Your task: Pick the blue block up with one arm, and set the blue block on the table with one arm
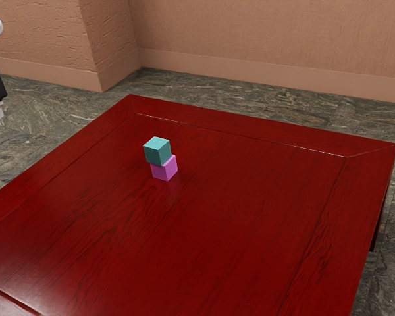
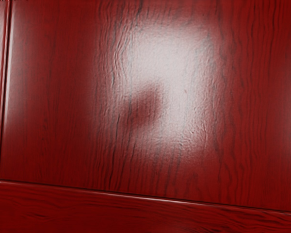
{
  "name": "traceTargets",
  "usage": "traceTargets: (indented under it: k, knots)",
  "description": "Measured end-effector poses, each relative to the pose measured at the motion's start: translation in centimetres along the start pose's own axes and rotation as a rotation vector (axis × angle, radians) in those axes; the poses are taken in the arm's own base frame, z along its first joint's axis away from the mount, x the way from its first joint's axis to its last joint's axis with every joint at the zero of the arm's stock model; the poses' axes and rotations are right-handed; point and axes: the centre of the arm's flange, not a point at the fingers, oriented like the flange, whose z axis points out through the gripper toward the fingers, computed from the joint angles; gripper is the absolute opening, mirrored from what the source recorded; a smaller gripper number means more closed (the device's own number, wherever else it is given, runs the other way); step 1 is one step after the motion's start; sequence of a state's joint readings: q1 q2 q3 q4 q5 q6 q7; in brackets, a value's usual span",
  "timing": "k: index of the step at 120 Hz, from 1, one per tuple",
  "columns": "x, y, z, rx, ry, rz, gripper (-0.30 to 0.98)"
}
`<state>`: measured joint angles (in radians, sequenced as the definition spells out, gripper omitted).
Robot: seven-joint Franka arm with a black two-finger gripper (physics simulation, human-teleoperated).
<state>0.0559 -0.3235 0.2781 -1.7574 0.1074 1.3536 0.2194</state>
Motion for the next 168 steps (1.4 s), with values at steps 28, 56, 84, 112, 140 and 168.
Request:
traceTargets:
  k: [28, 56, 84, 112, 140, 168]
  knots:
    - [-3.5, 4.9, -12.9, 0.045, 0.264, 0.082, 0.69]
    - [12.0, 10.5, -2.4, 0.035, 0.107, 0.166, 0.69]
    - [24.5, 11.2, 9.7, 0.08, 0.104, 0.159, 0.69]
    - [33.2, 12.2, 19.8, 0.11, 0.153, 0.171, 0.69]
    - [36.5, 13.0, 24.2, 0.105, 0.26, 0.165, 0.69]
    - [39.2, 13.5, 26.1, 0.068, 0.331, 0.158, 0.69]
